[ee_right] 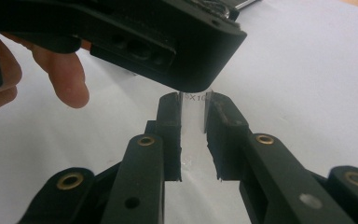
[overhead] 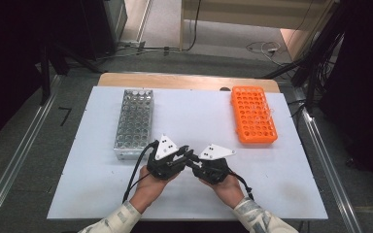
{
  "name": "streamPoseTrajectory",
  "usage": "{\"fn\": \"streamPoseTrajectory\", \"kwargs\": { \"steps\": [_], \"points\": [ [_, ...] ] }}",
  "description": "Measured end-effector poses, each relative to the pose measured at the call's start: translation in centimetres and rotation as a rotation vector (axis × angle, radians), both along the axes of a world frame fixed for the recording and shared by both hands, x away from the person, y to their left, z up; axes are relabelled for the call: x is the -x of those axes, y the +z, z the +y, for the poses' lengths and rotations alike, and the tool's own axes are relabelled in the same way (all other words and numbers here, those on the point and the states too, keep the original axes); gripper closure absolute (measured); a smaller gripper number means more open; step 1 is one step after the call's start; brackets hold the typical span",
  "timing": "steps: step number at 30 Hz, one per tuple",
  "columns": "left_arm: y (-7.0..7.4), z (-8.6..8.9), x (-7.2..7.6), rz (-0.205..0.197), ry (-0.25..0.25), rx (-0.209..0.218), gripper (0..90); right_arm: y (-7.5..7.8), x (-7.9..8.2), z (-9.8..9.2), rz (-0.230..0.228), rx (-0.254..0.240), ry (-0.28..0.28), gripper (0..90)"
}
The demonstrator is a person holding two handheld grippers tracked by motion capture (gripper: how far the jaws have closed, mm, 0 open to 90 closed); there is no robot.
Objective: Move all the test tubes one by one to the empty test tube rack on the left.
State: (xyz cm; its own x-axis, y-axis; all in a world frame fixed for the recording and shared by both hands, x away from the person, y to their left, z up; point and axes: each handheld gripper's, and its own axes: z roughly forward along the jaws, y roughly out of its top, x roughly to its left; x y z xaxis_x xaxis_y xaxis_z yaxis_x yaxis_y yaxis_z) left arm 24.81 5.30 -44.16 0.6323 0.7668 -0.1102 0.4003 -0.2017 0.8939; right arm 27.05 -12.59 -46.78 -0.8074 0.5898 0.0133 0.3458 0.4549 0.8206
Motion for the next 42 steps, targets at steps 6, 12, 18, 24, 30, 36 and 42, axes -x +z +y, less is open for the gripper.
{"fn": "streamPoseTrajectory", "kwargs": {
  "steps": [6, 12, 18, 24, 30, 36, 42],
  "points": [
    [0.1, 0.1, 0.0, -0.004, 0.005, 0.003, 74.5, 0.0, 0.0, 0.0, 0.003, -0.010, 0.002, 72.1],
    [1.2, 1.3, 0.0, -0.009, 0.063, -0.006, 74.6, 0.2, -0.1, -0.5, 0.009, -0.045, 0.043, 44.0],
    [2.6, 3.6, -0.3, -0.016, 0.140, 0.023, 74.6, 0.4, -0.5, -1.1, 0.027, -0.066, 0.015, 33.7],
    [3.5, 6.3, -0.3, -0.017, 0.209, 0.043, 74.6, 0.2, -0.8, -1.5, 0.030, -0.054, -0.009, 33.9],
    [4.3, 8.3, -0.2, -0.034, 0.263, 0.083, 74.6, 0.2, -0.9, -1.5, 0.031, -0.051, -0.016, 33.8],
    [4.7, 9.2, -0.2, -0.039, 0.286, 0.083, 74.6, 0.2, -0.9, -1.5, 0.032, -0.049, -0.018, 33.8],
    [4.8, 10.3, -0.1, -0.044, 0.328, 0.076, 74.6, 0.2, -1.0, -1.8, 0.032, -0.052, -0.022, 33.6]
  ]
}}
